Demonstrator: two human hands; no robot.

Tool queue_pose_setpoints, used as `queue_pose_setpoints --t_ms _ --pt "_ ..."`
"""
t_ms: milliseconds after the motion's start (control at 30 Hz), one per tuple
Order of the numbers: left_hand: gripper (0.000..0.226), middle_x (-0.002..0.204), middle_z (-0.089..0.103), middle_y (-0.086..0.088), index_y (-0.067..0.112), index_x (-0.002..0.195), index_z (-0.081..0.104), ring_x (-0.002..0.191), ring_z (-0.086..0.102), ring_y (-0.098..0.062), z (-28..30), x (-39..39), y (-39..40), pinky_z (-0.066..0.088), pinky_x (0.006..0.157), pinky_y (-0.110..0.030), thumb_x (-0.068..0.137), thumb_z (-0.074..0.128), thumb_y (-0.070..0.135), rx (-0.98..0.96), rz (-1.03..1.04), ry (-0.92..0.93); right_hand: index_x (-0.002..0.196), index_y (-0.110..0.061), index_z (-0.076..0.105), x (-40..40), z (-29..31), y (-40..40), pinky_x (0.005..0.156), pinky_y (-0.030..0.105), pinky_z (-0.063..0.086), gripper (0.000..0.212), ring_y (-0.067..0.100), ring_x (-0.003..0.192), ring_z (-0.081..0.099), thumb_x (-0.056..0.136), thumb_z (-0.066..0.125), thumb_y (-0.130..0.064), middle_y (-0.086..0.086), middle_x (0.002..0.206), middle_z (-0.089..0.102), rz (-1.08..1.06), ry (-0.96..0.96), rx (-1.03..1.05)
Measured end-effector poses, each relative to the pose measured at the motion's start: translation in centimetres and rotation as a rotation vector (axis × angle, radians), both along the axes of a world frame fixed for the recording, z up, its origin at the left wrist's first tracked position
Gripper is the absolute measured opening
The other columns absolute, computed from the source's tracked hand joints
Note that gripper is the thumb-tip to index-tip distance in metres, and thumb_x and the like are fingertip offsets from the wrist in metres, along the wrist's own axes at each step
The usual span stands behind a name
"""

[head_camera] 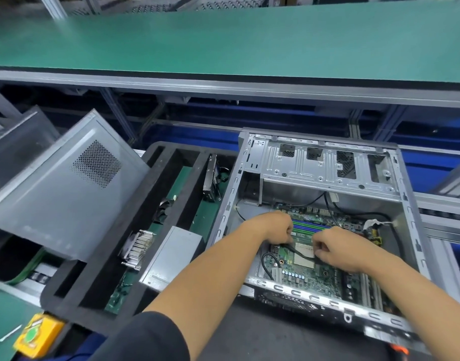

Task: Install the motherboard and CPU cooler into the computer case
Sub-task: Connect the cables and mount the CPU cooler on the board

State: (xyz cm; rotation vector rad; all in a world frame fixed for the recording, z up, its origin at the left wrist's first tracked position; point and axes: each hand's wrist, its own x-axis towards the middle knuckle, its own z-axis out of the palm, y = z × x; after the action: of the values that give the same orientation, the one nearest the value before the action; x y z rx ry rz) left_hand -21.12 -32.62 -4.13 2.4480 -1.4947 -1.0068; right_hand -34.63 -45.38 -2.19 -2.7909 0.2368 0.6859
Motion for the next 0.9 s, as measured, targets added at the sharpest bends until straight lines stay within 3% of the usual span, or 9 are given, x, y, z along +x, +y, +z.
queue_pose_setpoints --t_ms 133,233,600,767,900 --pt "0.021 0.076 0.056 -0.005 0.012 0.076 0.053 0.072 0.053 -0.023 -0.5 0.1 -0.2 0.04 0.059 -0.03 0.092 0.057 0.026 -0.027 -0.034 -0.065 0.088 -0.017 0.062 -0.1 0.3 0.3 0.061 0.03 0.045 0.014 0.016 0.074 0.058 0.092 0.049 -0.021 -0.002 0.081 0.064 -0.012 -0.009 -0.004" --pt "0.014 0.086 0.061 -0.009 0.01 0.082 0.057 0.083 0.057 -0.027 -0.6 0.2 -0.3 0.046 0.069 -0.036 0.091 0.055 0.021 -0.062 -0.045 -0.073 0.087 -0.015 0.061 0.0 0.2 0.2 0.056 0.029 0.041 0.015 0.018 0.071 0.057 0.093 0.048 -0.019 0.0 0.08 0.063 -0.03 -0.03 0.013" --pt "0.013 0.076 0.056 -0.003 0.013 0.079 0.053 0.072 0.052 -0.022 -0.4 0.0 -0.3 0.049 0.07 -0.038 0.091 0.051 0.019 -0.096 -0.062 -0.101 0.086 -0.02 0.059 0.0 0.4 0.1 0.056 0.029 0.047 0.014 0.012 0.065 0.057 0.093 0.047 -0.019 -0.005 0.075 0.061 -0.12 -0.181 -0.008" --pt "0.035 0.063 0.05 0.002 0.018 0.067 0.047 0.059 0.048 -0.017 0.0 -0.1 -0.4 0.033 0.053 -0.03 0.094 0.049 0.04 -0.152 -0.01 -0.049 0.083 -0.022 0.053 0.1 0.6 0.4 0.051 0.027 0.039 0.011 0.013 0.064 0.054 0.091 0.048 -0.018 -0.007 0.072 0.055 -0.115 -0.207 -0.004" --pt "0.031 0.067 0.049 0.003 0.018 0.077 0.05 0.067 0.048 -0.019 1.1 -0.6 -0.2 0.033 0.059 -0.032 0.099 0.04 0.037 -0.189 0.024 -0.033 0.08 -0.02 0.049 0.7 1.2 1.5 0.048 0.027 0.035 0.012 0.016 0.062 0.051 0.091 0.046 -0.016 -0.002 0.071 0.054 -0.17 -0.258 0.024"
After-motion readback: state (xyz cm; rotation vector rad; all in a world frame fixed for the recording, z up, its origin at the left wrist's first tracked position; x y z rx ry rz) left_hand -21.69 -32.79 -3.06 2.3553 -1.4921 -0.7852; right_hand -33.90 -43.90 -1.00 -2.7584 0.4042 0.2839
